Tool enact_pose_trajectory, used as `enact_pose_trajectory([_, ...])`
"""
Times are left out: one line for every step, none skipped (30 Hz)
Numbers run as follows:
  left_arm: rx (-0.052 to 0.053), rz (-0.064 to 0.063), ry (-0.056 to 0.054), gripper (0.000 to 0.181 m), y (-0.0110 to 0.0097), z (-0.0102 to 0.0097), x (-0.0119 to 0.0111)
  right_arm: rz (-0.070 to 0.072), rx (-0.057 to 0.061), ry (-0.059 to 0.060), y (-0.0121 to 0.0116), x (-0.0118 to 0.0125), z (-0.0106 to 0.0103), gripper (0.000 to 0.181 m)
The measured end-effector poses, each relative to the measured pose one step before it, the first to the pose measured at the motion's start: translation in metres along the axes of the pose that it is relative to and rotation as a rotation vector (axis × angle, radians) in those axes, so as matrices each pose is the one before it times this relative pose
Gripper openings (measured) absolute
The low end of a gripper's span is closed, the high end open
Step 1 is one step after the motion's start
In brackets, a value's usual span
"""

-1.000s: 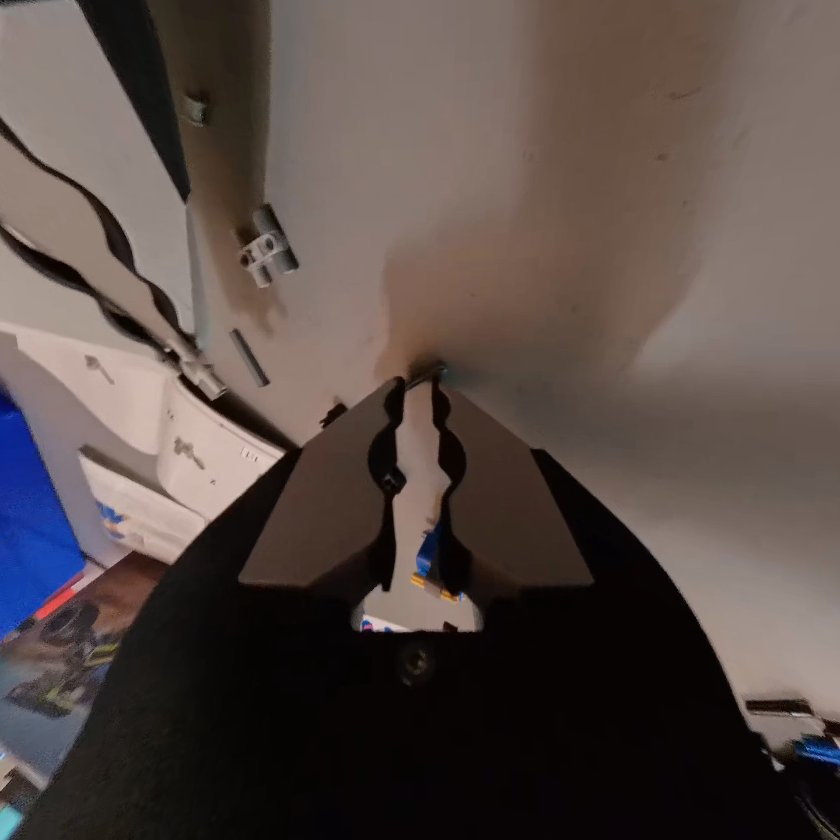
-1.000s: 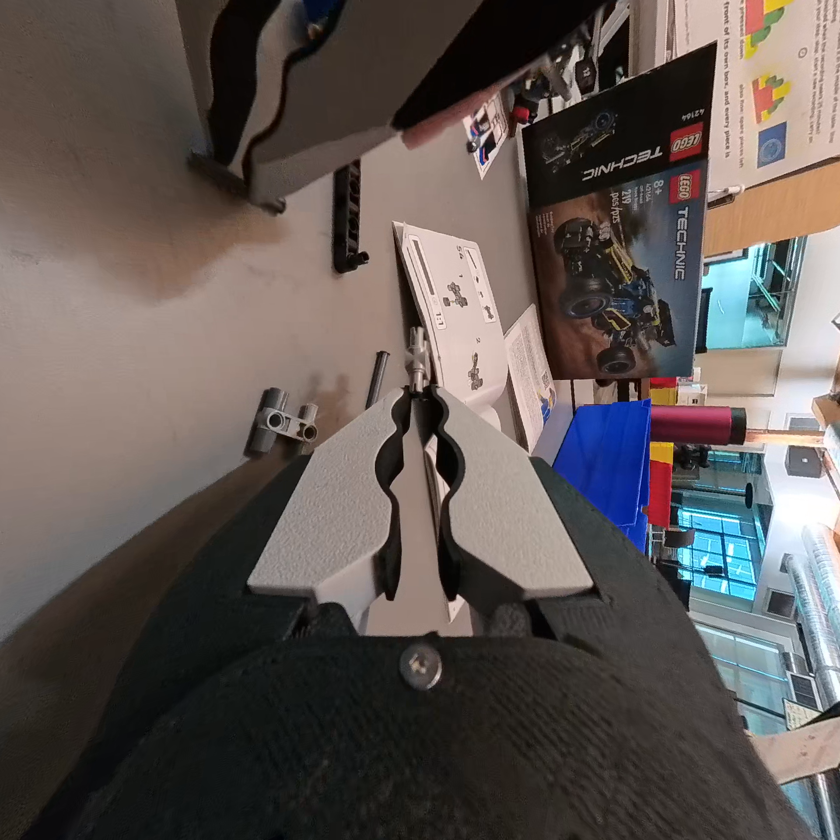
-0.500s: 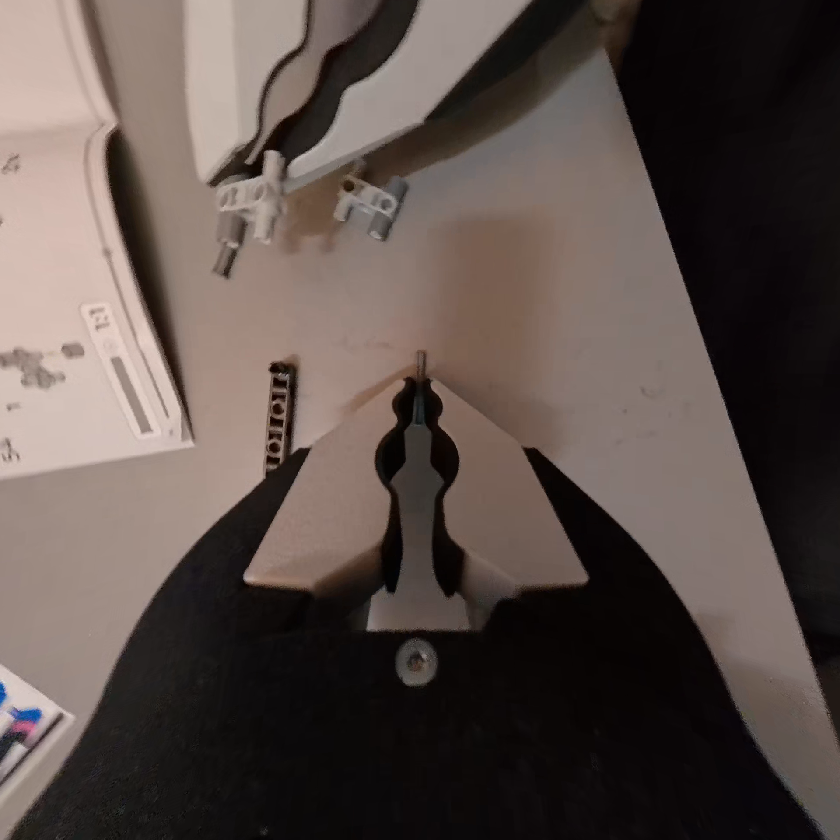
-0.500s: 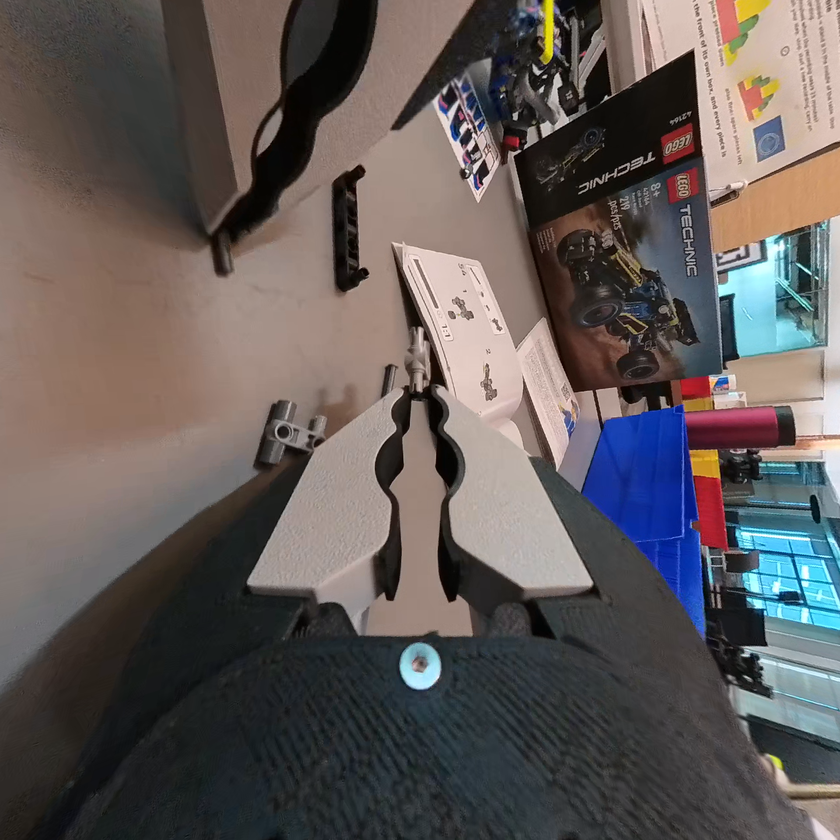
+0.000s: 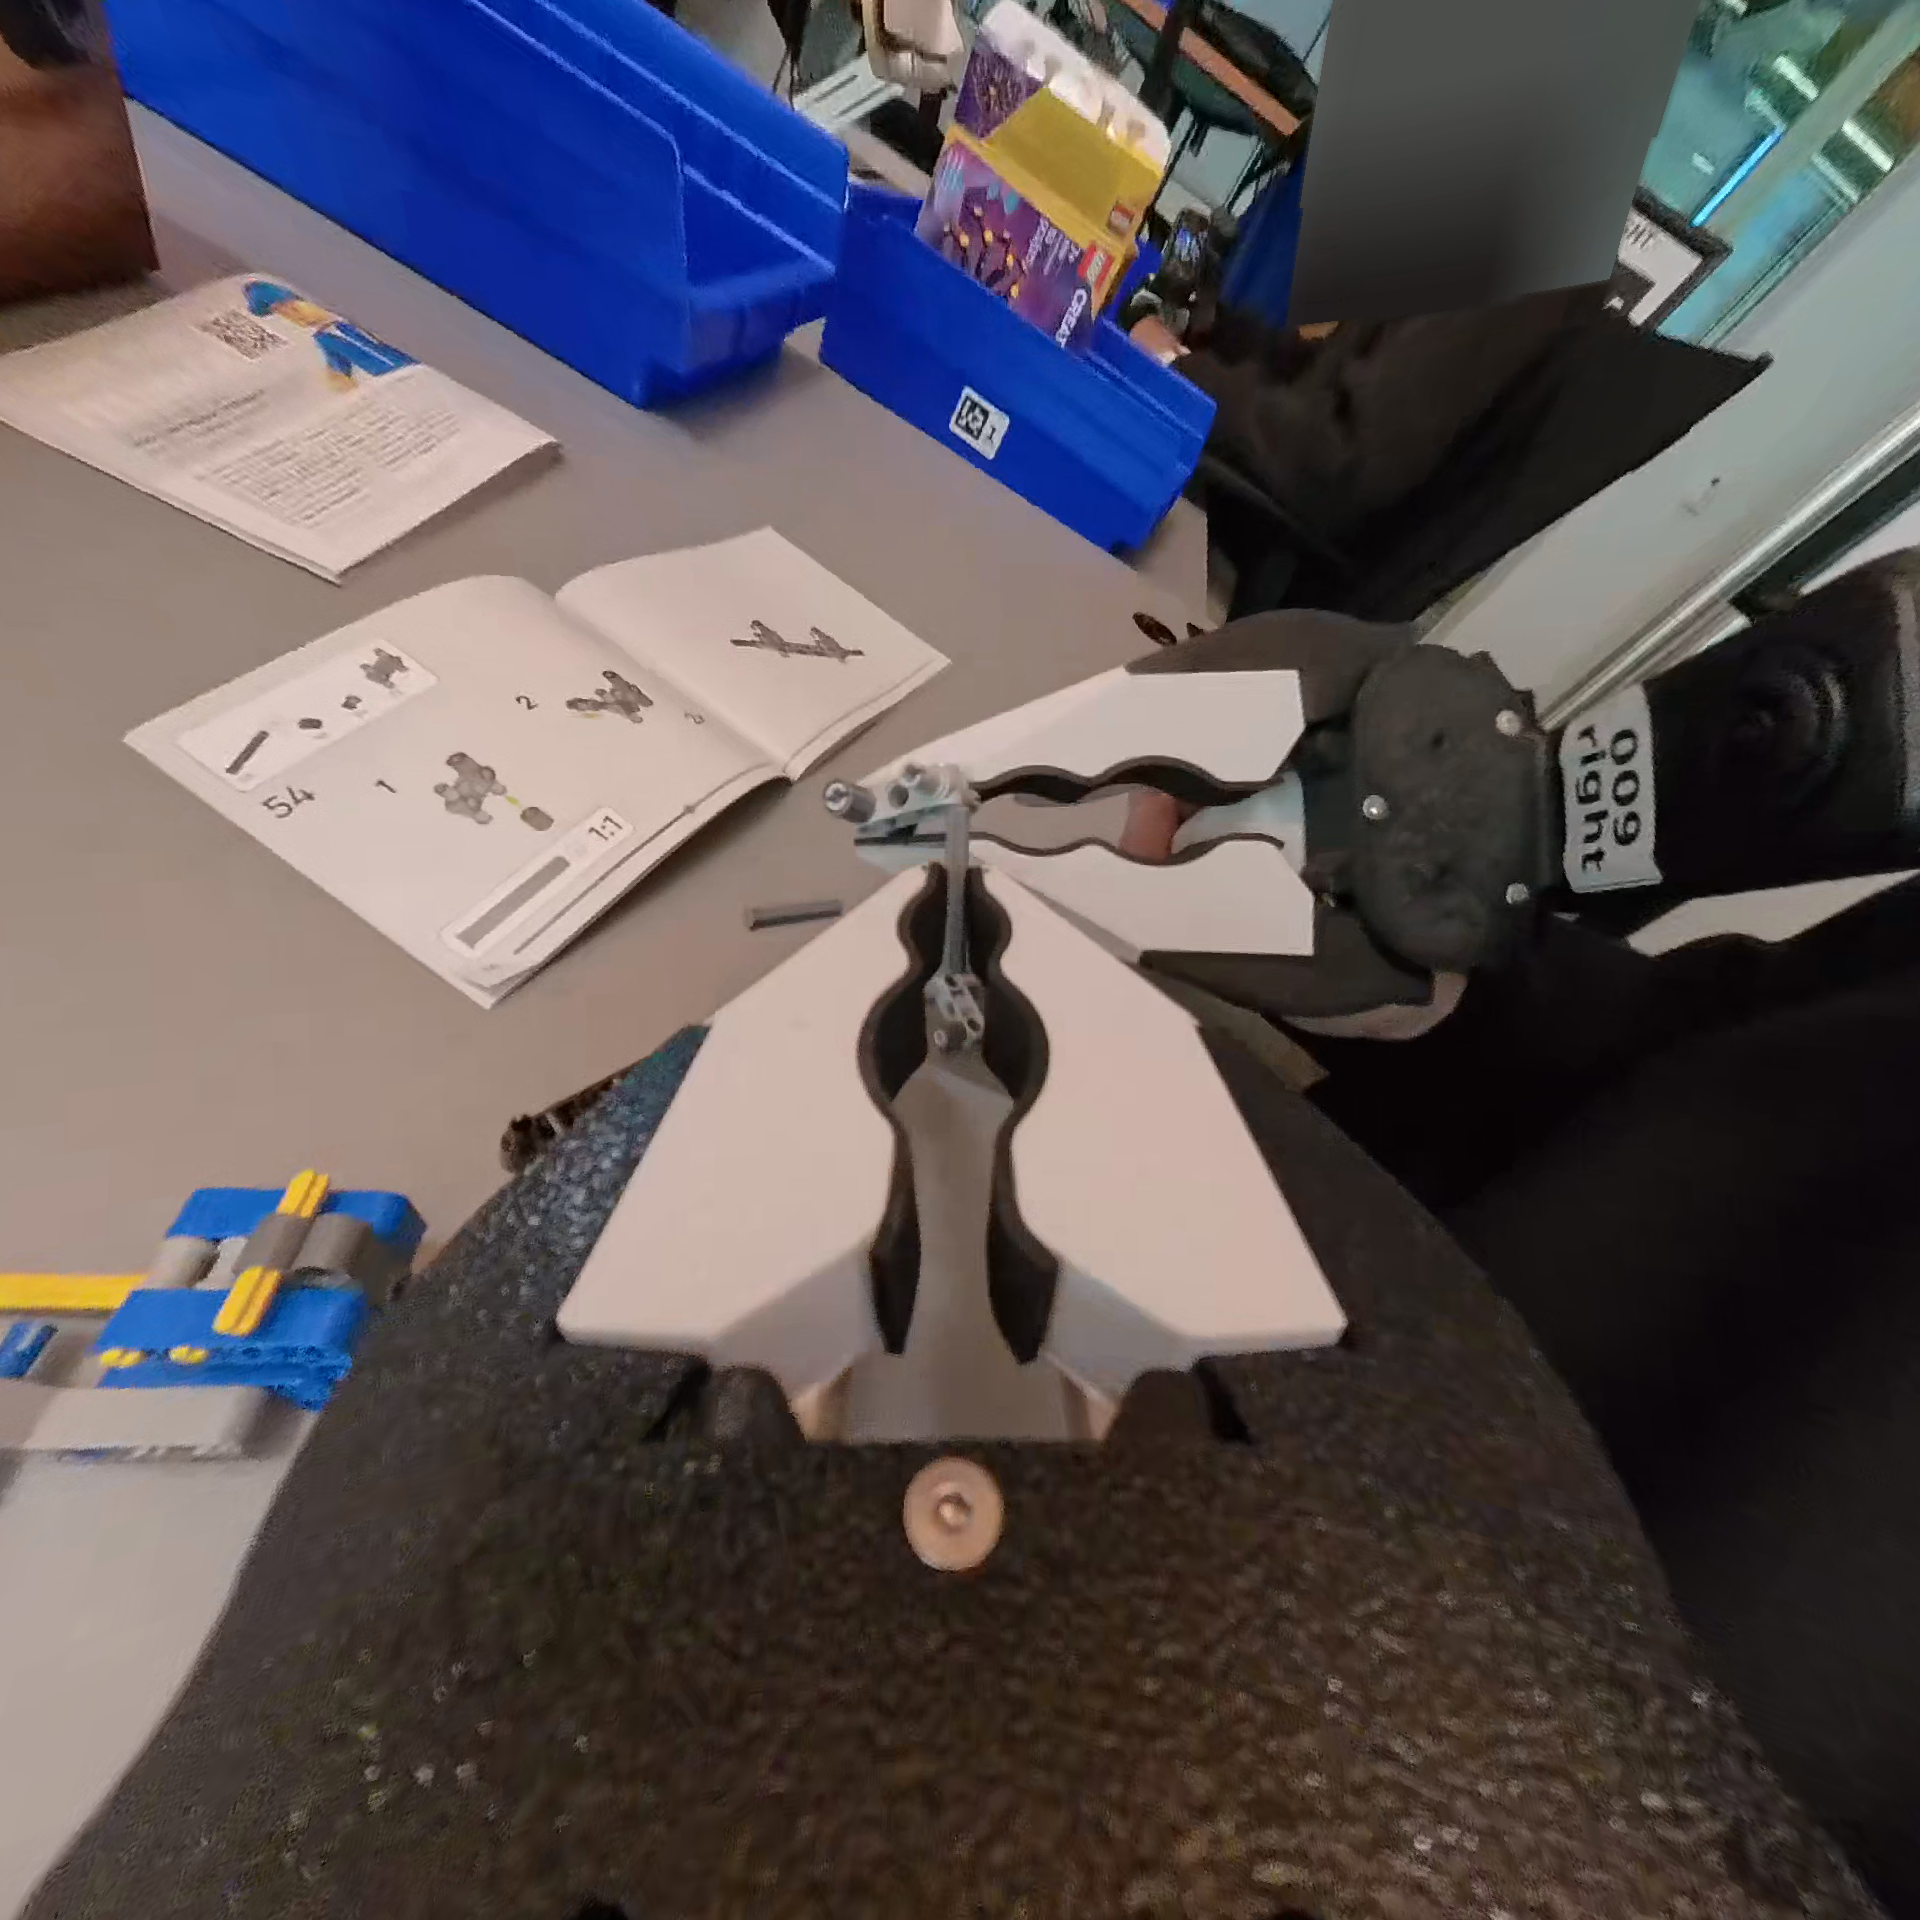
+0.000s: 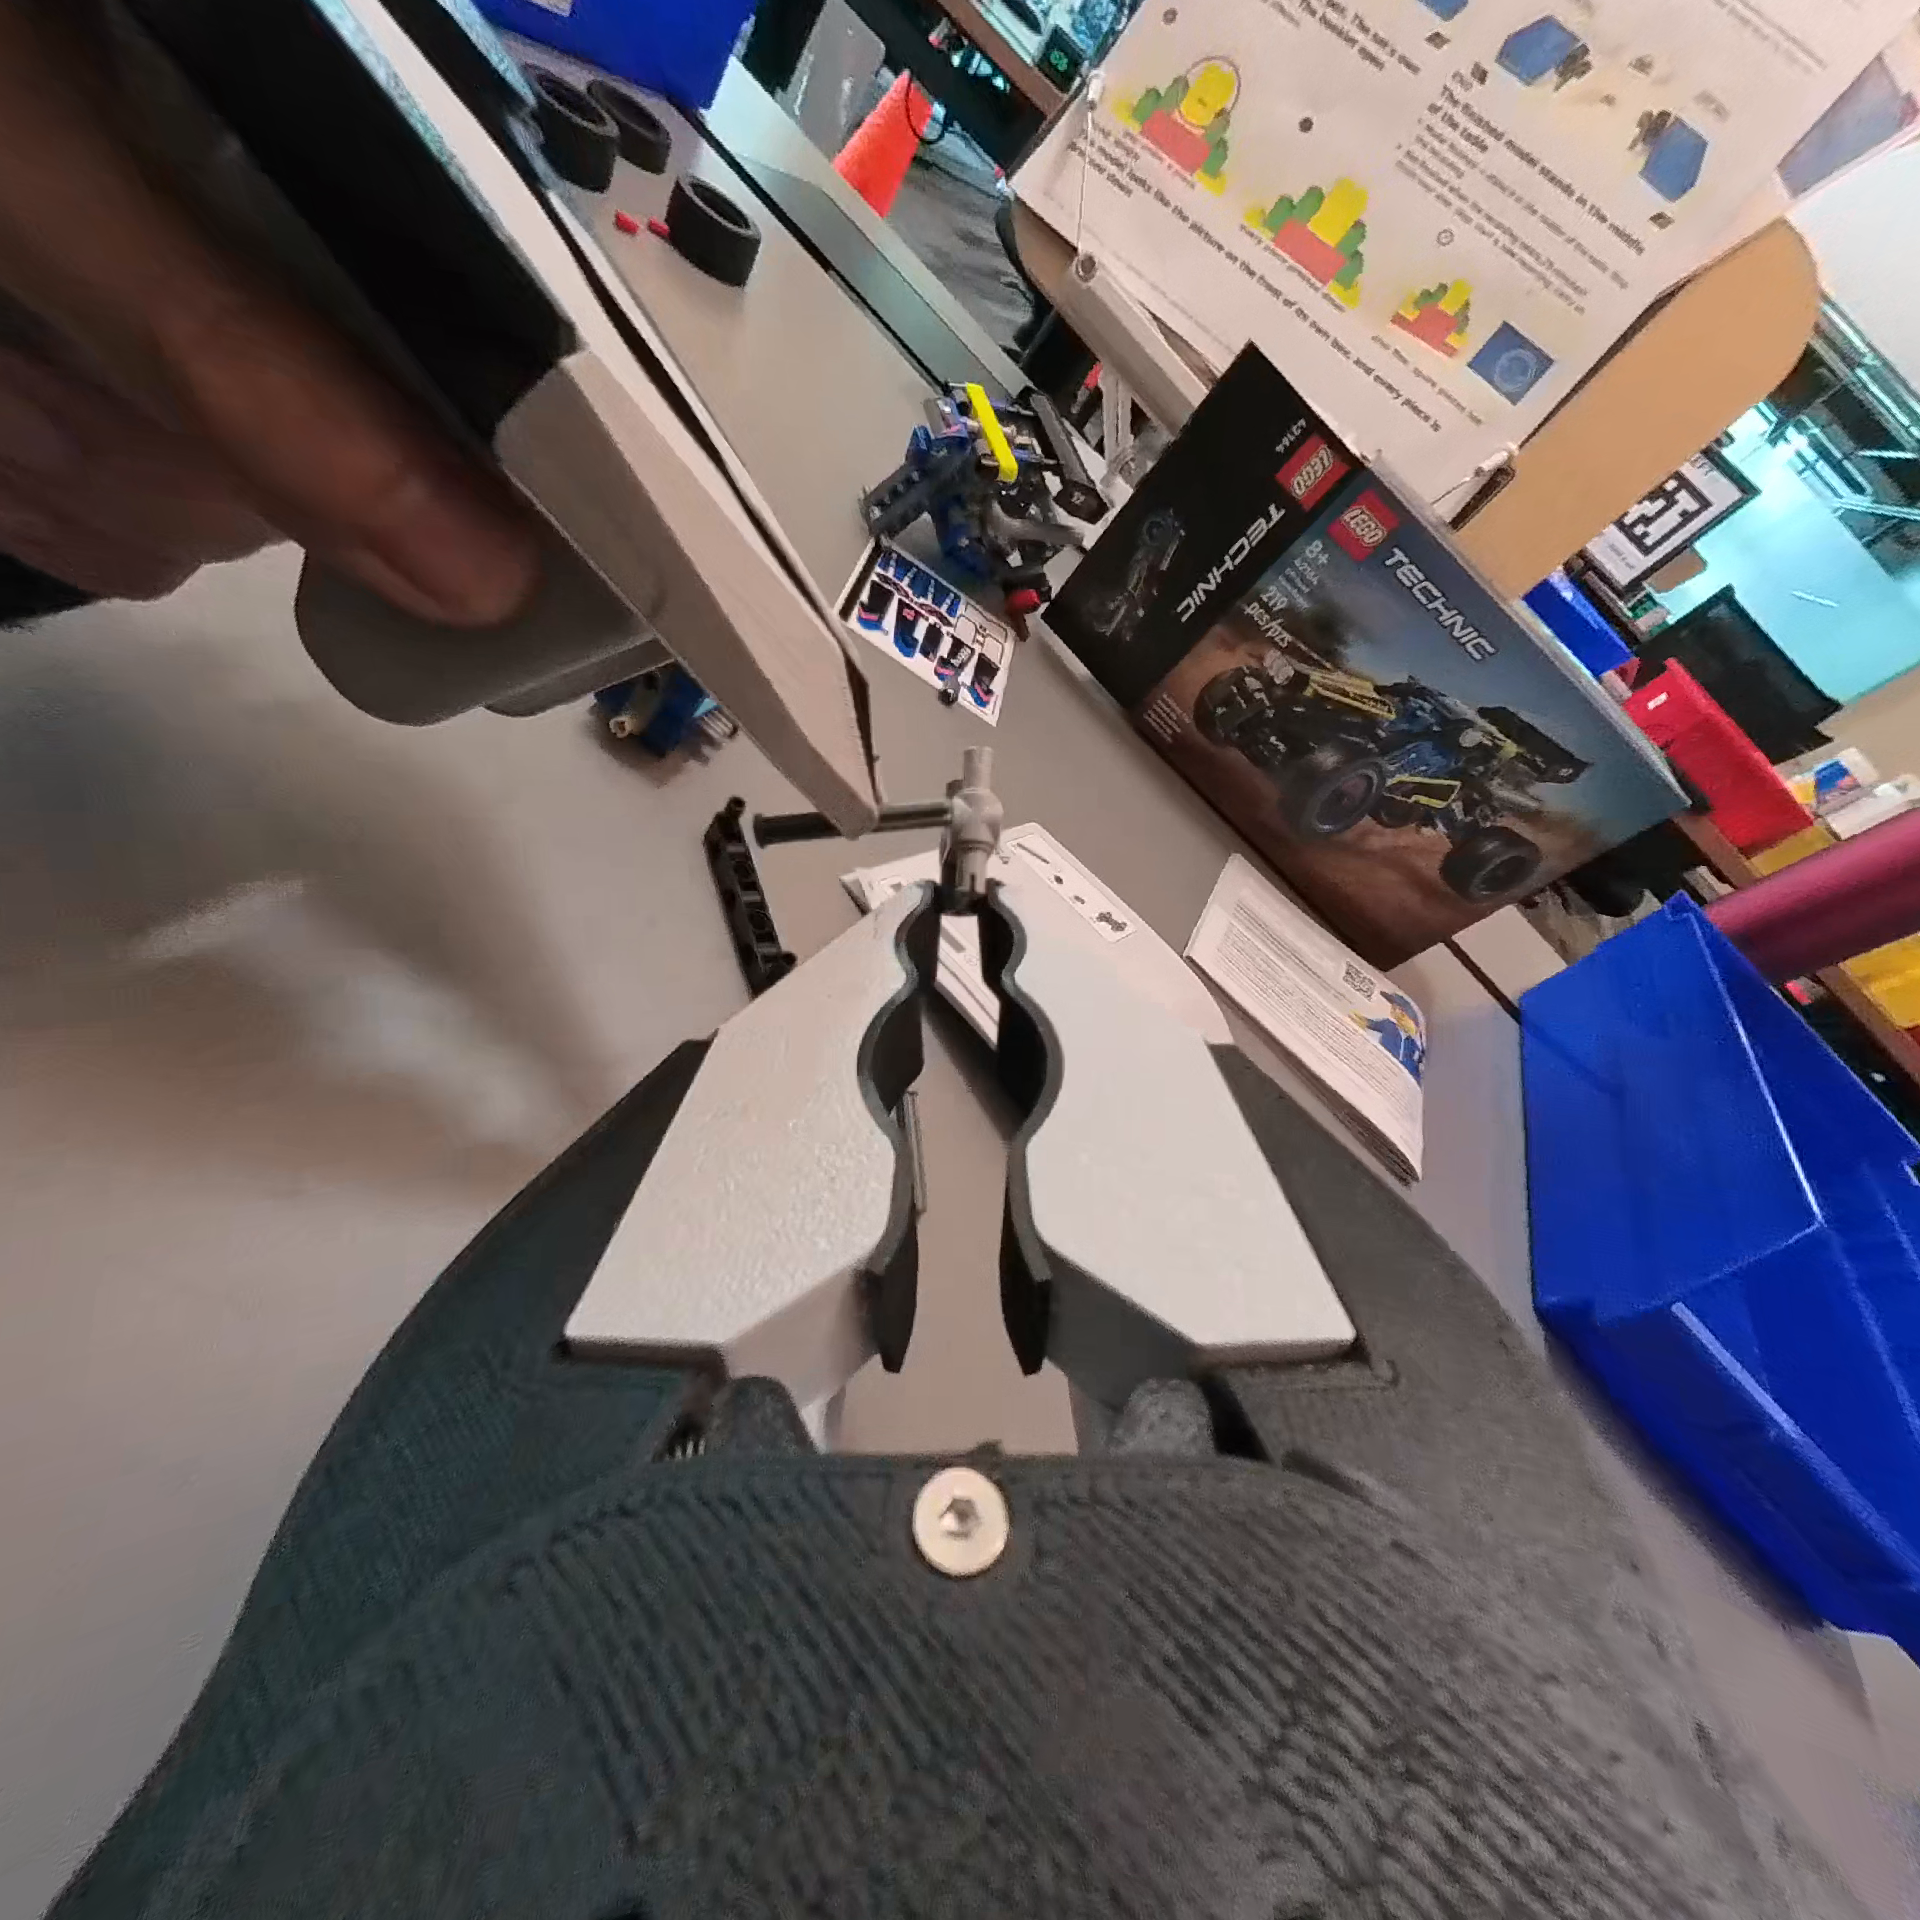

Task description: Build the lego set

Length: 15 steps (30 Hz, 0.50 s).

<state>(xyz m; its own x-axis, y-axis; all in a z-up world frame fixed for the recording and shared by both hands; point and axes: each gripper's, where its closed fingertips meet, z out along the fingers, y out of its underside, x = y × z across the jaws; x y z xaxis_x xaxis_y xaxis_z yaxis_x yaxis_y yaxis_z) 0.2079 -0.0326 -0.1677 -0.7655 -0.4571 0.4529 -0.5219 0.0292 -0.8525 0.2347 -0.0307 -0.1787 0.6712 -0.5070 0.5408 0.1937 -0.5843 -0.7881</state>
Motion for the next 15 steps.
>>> enact_pose_trajectory([0.0058, -0.0067, -0.0035, 0.001, -0.00018, -0.00048, -0.00089, -0.0037, 0.0041, -0.0022, -0.00102, -0.00050, -0.00001, 0.004])
enact_pose_trajectory([0.0046, -0.0051, -0.0010, 0.001, 0.00006, -0.00036, -0.00061, 0.0004, 0.0019, -0.0001, -0.00080, -0.00026, -0.00021, 0.004])
enact_pose_trajectory([-0.0022, -0.0077, 0.0037, 0.001, 0.00095, 0.00007, 0.00020, -0.0022, 0.0020, 0.0030, -0.00074, -0.00022, -0.00011, 0.004])
enact_pose_trajectory([0.0015, -0.0081, 0.0027, 0.001, 0.00025, 0.00003, 0.00045, -0.0093, -0.0021, 0.0061, 0.00008, -0.00016, 0.00006, 0.005])
enact_pose_trajectory([0.0065, -0.0049, -0.0005, 0.001, -0.00047, -0.00004, 0.00037, -0.0222, -0.0013, 0.0034, 0.00002, -0.00079, 0.00005, 0.005])
enact_pose_trajectory([0.0001, -0.0018, -0.0022, 0.001, 0.00023, -0.00008, 0.00000, -0.0337, -0.0066, 0.0141, 0.00047, 0.00050, -0.00021, 0.005])
enact_pose_trajectory([0.0003, -0.0044, -0.0038, 0.001, 0.00029, -0.00015, -0.00056, -0.0467, -0.0100, 0.0167, 0.00073, 0.00044, -0.00015, 0.005])
enact_pose_trajectory([0.0074, -0.0137, -0.0033, 0.001, -0.00046, -0.00029, -0.00077, -0.0530, -0.0079, 0.0199, 0.00017, 0.00030, -0.00006, 0.005])
enact_pose_trajectory([0.0107, -0.0208, 0.0033, 0.000, -0.00063, -0.00025, -0.00011, -0.0560, -0.0055, 0.0228, -0.00063, 0.00020, -0.00021, 0.005])
enact_pose_trajectory([0.0073, -0.0203, 0.0064, 0.001, 0.00035, -0.00014, 0.00019, -0.0626, -0.0103, 0.0261, -0.00006, 0.00068, -0.00037, 0.005])
enact_pose_trajectory([0.0076, -0.0148, -0.0006, 0.001, 0.00094, -0.00046, -0.00109, -0.0695, -0.0076, 0.0161, 0.00010, -0.00070, 0.00009, 0.006])
enact_pose_trajectory([0.0065, -0.0098, -0.0066, 0.001, 0.00178, -0.00052, -0.00160, -0.0724, -0.0033, 0.0090, 0.00030, -0.00174, 0.00048, 0.006])
enact_pose_trajectory([0.0043, -0.0004, -0.0111, 0.001, 0.00265, -0.00035, -0.00192, -0.0609, -0.0019, 0.0052, 0.00031, -0.00221, 0.00056, 0.005])
enact_pose_trajectory([0.0073, 0.0045, -0.0143, 0.001, 0.00261, -0.00021, -0.00162, -0.0358, 0.0006, 0.0010, -0.00017, -0.00282, 0.00048, 0.006])
enact_pose_trajectory([0.0137, -0.0020, -0.0151, 0.001, 0.00167, -0.00041, -0.00120, -0.0104, 0.0069, -0.0127, -0.00107, -0.00459, 0.00039, 0.005])
